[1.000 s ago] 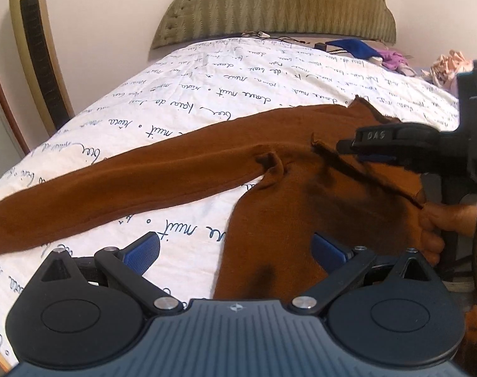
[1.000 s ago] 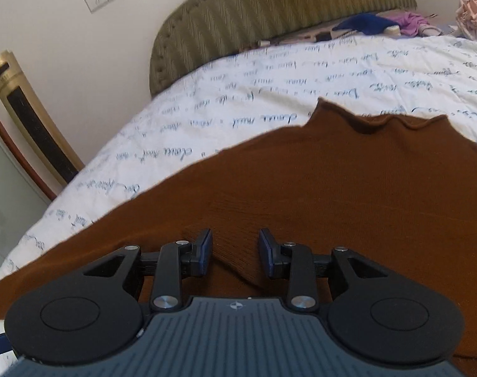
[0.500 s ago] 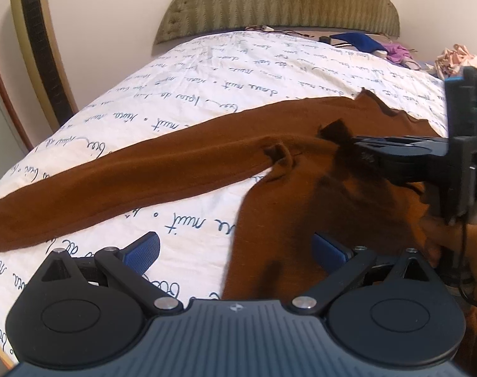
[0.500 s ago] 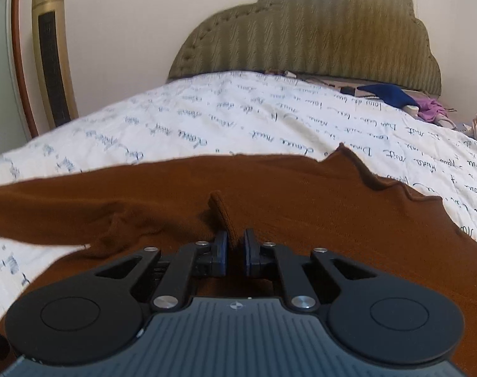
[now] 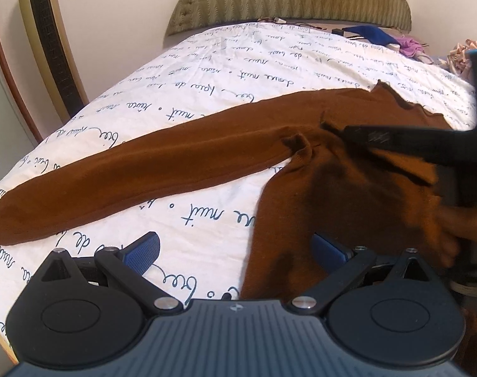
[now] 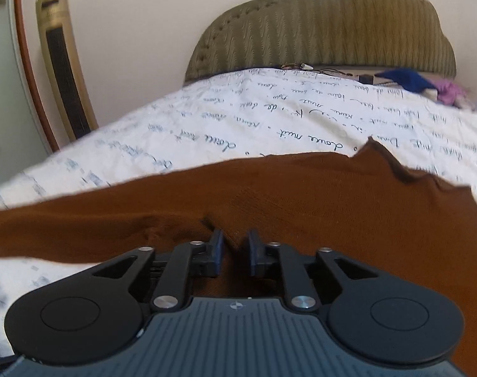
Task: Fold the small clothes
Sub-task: 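Open the right tool to lay the sleeve on the sweater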
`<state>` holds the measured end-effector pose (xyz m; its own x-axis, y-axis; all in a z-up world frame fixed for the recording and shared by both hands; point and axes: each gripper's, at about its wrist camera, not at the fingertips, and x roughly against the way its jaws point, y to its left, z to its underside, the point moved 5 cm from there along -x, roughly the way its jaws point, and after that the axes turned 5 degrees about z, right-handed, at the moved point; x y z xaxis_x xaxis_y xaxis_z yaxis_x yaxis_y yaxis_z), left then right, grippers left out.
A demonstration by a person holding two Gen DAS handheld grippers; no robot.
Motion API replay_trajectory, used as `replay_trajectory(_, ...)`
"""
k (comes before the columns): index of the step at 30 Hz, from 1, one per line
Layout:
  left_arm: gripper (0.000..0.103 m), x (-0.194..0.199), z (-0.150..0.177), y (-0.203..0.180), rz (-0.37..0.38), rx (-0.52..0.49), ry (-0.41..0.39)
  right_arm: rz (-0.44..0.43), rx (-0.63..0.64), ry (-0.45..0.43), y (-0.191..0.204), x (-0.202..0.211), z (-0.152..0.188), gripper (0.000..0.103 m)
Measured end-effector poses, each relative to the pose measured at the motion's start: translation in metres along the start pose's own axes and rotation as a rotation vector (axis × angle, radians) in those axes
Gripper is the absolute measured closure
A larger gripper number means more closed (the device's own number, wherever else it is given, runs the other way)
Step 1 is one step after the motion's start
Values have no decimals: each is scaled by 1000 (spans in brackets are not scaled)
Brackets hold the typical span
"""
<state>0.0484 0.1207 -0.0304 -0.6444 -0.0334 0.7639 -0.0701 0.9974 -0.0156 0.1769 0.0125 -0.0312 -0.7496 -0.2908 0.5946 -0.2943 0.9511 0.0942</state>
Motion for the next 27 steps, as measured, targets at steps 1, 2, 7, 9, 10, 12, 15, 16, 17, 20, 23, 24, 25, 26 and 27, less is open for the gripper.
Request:
replay_trajectory(1,0,-1,0,0,-1,3,5,-9,-21,-10,-2,6,0,79)
replay_trajectory(2,0,-2,1,1,0,7,8,-19,-40,-12,-5,10,1,75)
replay_trajectory(7,0,-1,2,1,-3,13,17,1,-45,103,-11,3,14,61)
replay_trajectory(9,0,0,3,3,-11,13,18,3,-63,81,-11,10,16,60)
replay_trajectory(10,0,0,3,3,-16,13,20,-17,-85,74,-11,16,16,59)
replay_trajectory(12,0,2,3,3,-18,15,18,-51,-115,58,-10,26,18,53)
replay_trajectory(15,0,5,2,2,-12,19,16,-52,-100,47,-4,38,21,47)
replay_trajectory(16,0,6,2,2,-4,23,17,-52,-97,45,-2,41,22,45)
replay_trajectory(17,0,8,1,1,3,27,17,-55,-95,39,0,45,23,42)
replay_trajectory(20,0,13,1,1,19,40,12,-74,-102,24,2,57,24,39)
replay_trajectory(23,0,23,-1,3,25,54,-4,-91,-116,19,4,66,27,35)
replay_trajectory(24,0,27,-2,5,25,64,-14,-96,-119,19,6,69,28,32)
replay_trajectory(25,0,31,-3,8,24,77,-23,-103,-120,19,7,71,28,31)
replay_trajectory(26,0,36,-4,13,22,100,-33,-111,-118,18,8,73,28,28)
replay_trajectory(27,0,41,-5,18,23,123,-42,-114,-113,15,10,75,28,28)
